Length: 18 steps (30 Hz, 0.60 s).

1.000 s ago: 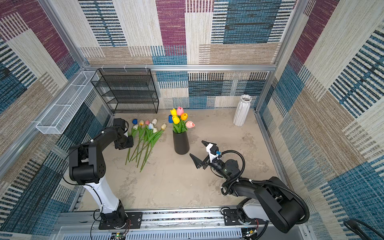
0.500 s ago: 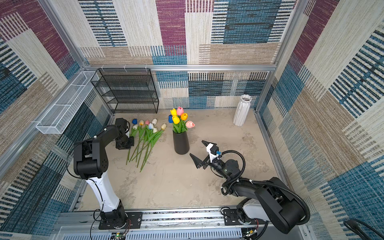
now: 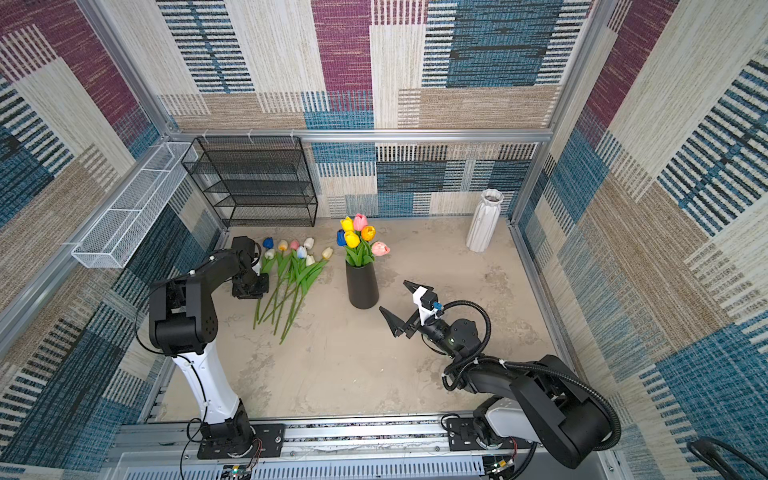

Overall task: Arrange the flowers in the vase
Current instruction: 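Close the left gripper on a white tulip stem and lift it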

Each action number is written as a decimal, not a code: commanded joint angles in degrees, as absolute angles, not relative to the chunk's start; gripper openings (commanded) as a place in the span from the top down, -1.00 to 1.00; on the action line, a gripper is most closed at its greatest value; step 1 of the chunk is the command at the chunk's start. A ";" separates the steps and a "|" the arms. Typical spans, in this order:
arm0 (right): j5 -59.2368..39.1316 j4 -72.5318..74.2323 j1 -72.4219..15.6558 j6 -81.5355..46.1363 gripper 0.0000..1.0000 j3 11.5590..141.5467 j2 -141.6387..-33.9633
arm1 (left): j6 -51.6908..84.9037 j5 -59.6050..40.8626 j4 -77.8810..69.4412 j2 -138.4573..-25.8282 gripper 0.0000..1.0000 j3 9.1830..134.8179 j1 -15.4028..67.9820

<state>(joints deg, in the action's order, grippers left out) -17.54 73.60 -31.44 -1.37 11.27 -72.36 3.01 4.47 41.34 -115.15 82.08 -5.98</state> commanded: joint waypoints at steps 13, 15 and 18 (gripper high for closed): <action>-17.93 75.32 -31.46 -1.49 -1.00 11.43 -72.12 | 3.73 4.21 42.10 -105.53 1.00 80.30 -4.53; -17.84 75.41 -31.46 -1.56 -1.00 11.43 -72.16 | 4.41 2.91 41.96 -103.66 1.00 79.70 -3.93; -17.97 75.50 -31.46 -1.67 -1.00 11.35 -72.16 | 5.31 0.19 39.98 -99.60 1.00 77.41 -2.21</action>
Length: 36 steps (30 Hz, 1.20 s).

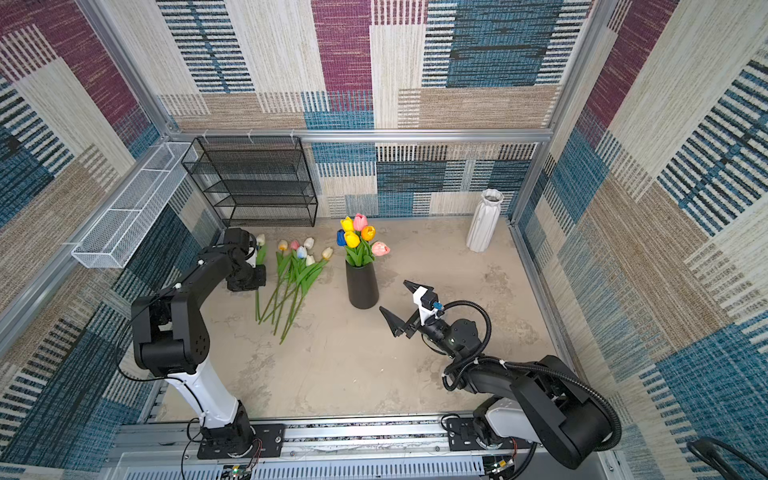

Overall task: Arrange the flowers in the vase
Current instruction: 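Close the left gripper on a white tulip stem and lift it, then carry the white tulip over the vase with the left gripper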

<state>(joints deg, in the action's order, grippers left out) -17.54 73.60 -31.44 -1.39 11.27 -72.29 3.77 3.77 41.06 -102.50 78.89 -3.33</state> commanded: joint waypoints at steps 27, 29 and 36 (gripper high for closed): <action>-17.34 77.85 -31.47 -2.46 -1.00 11.43 -73.99 | 17.12 -29.72 -67.37 -65.76 1.00 33.56 17.88; -17.32 78.14 -31.46 -2.55 -1.00 11.34 -73.94 | 17.23 -29.57 -71.45 -70.69 1.00 35.52 19.41; -16.30 78.22 -31.46 -1.68 -1.00 10.73 -72.89 | 16.70 -28.42 -78.67 -83.88 1.00 41.99 21.53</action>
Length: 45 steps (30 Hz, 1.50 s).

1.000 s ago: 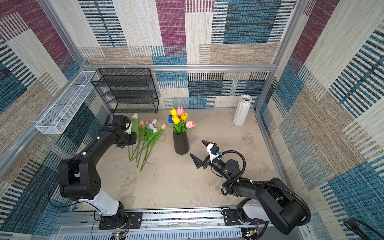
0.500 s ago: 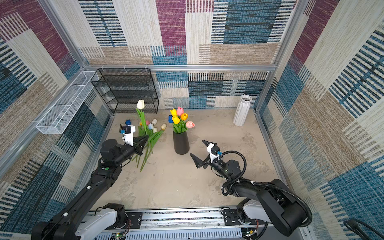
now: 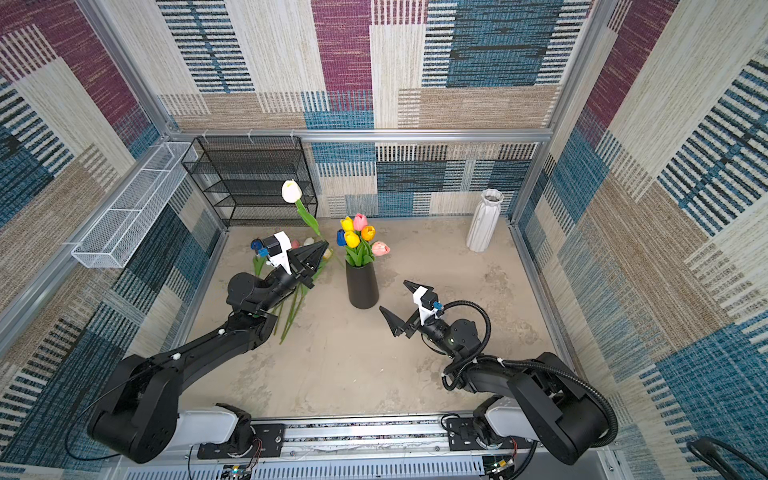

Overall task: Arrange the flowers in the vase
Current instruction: 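Carry the white tulip over the vase with the left gripper, then lower the white tulip into the dark grey vase and open the left gripper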

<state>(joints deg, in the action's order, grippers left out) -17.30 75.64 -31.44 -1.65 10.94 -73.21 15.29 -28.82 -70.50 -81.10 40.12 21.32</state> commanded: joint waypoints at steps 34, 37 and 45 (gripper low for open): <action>-16.83 77.96 -31.46 -1.27 -1.00 11.07 -73.65 | 9.24 -28.08 -72.29 -92.41 1.00 44.47 24.64; -16.59 77.87 -31.46 -1.14 -1.00 11.07 -73.59 | 5.92 -26.96 -66.16 -90.72 1.00 44.18 25.47; -16.83 77.94 -31.46 -1.23 -1.00 11.29 -74.17 | 1.96 -24.51 -55.35 -87.02 1.00 43.43 25.58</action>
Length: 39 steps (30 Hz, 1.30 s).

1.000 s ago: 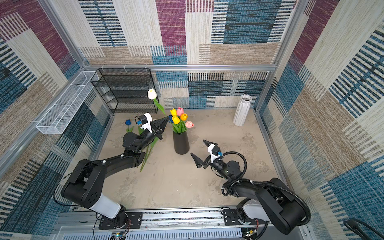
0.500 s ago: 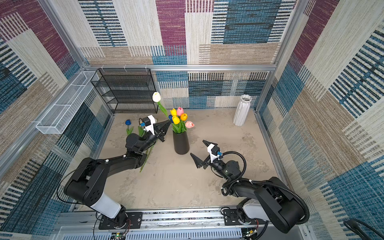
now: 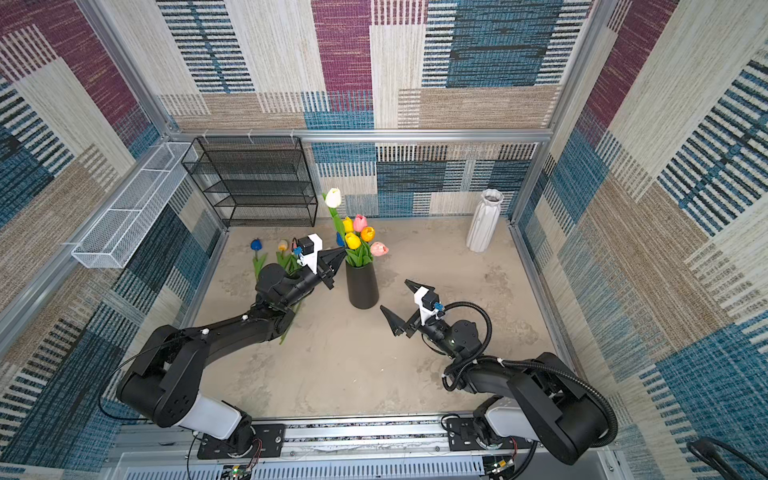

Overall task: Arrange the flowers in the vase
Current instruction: 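Lower the white tulip into the dark grey vase and open the left gripper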

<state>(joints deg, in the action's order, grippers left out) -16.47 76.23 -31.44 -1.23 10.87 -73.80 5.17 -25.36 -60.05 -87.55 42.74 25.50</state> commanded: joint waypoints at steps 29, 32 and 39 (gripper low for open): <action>-17.14 77.76 -31.46 -1.33 -1.00 11.77 -75.58 | -4.73 -25.05 -26.47 -78.44 0.61 51.53 25.65; -17.12 77.69 -31.46 -1.32 -1.00 11.78 -75.48 | -6.29 -25.08 -22.43 -78.71 0.63 53.39 25.82; -17.05 77.66 -31.46 -1.32 -1.00 11.81 -75.67 | -11.74 -22.82 -9.99 -78.53 0.65 57.48 27.16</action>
<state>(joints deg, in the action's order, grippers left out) -16.91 76.18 -31.44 -1.23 11.35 -75.48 -7.53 -24.12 -16.69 -78.76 56.40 26.81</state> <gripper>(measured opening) 0.997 0.174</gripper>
